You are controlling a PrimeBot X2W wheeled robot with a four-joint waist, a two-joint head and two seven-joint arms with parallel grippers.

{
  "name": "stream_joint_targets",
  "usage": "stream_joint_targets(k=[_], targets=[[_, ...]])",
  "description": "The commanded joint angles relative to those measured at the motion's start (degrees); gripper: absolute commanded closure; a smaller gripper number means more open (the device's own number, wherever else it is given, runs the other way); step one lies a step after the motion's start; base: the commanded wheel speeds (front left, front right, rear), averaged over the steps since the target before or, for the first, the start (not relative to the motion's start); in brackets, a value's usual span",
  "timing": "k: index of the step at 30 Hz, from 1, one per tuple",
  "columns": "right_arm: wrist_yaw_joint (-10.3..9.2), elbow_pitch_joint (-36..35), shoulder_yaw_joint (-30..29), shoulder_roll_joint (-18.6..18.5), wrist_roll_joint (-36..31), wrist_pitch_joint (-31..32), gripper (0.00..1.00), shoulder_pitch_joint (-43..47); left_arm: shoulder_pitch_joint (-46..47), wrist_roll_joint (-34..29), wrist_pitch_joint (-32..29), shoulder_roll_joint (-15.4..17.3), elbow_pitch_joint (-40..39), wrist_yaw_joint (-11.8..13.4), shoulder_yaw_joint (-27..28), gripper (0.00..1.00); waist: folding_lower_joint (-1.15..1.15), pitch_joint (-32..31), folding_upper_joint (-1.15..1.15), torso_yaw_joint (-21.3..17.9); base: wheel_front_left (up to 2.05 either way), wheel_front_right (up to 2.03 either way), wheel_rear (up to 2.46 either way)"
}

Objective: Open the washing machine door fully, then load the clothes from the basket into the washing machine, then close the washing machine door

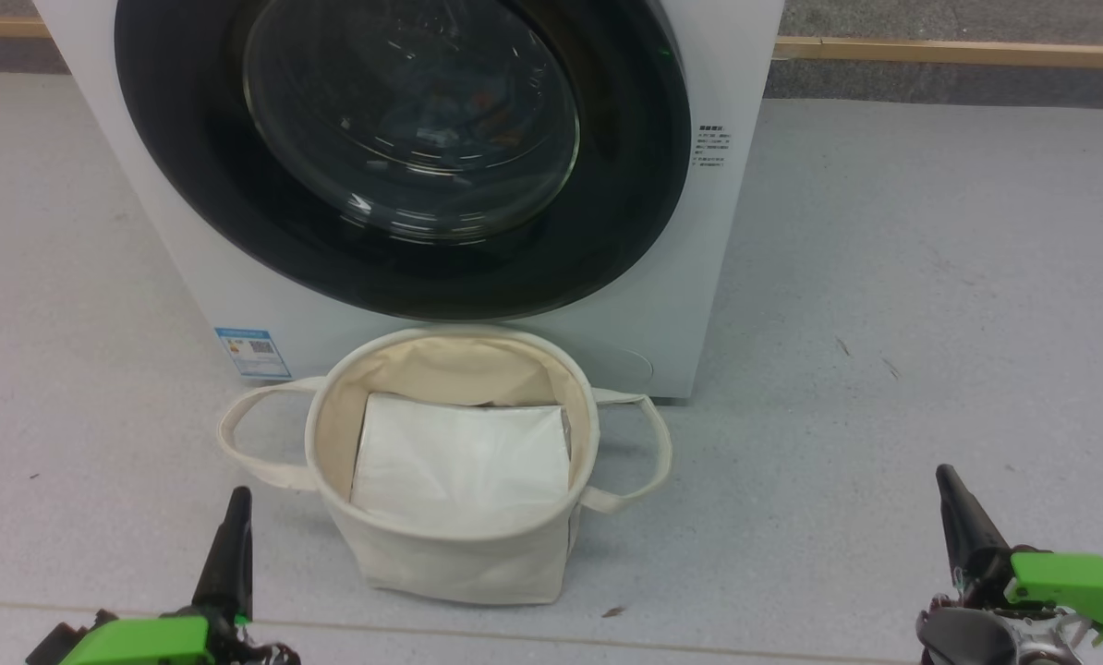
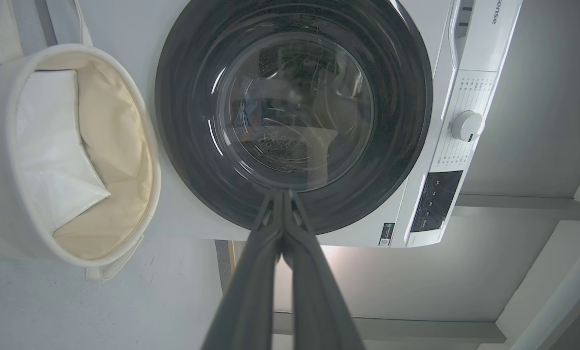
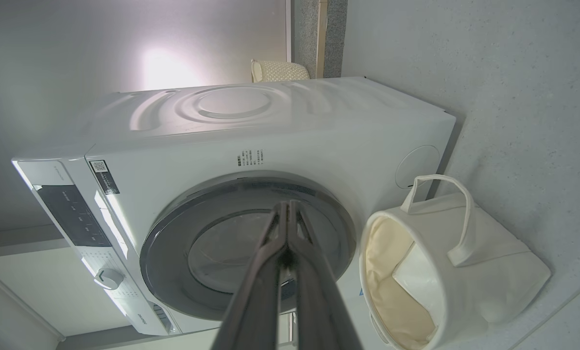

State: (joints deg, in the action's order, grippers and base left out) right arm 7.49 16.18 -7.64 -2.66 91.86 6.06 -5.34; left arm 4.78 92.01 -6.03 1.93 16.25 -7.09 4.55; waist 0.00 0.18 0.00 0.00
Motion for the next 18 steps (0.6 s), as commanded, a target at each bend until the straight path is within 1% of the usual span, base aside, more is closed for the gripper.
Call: stream_joint_targets(k=[1,18], targets=[[0.00,-2.15,1.12,-0.21,0.30,0.43,1.00,-0.84,1.41,0.18,-0.45,0.95,-2.20,-0.40,1.95,1.00,0.00,0.00,0.00,0.00,0.00,0.00,0.00],[0.00,-2.15,1.12,-0.21,0.31,0.43,1.00,-0.84,1.41,0.18,-0.45,0.95,-2.21,-0.40,1.95,1.00,0.00,0.00,0.00,0.00,0.00,0.00,0.00]])
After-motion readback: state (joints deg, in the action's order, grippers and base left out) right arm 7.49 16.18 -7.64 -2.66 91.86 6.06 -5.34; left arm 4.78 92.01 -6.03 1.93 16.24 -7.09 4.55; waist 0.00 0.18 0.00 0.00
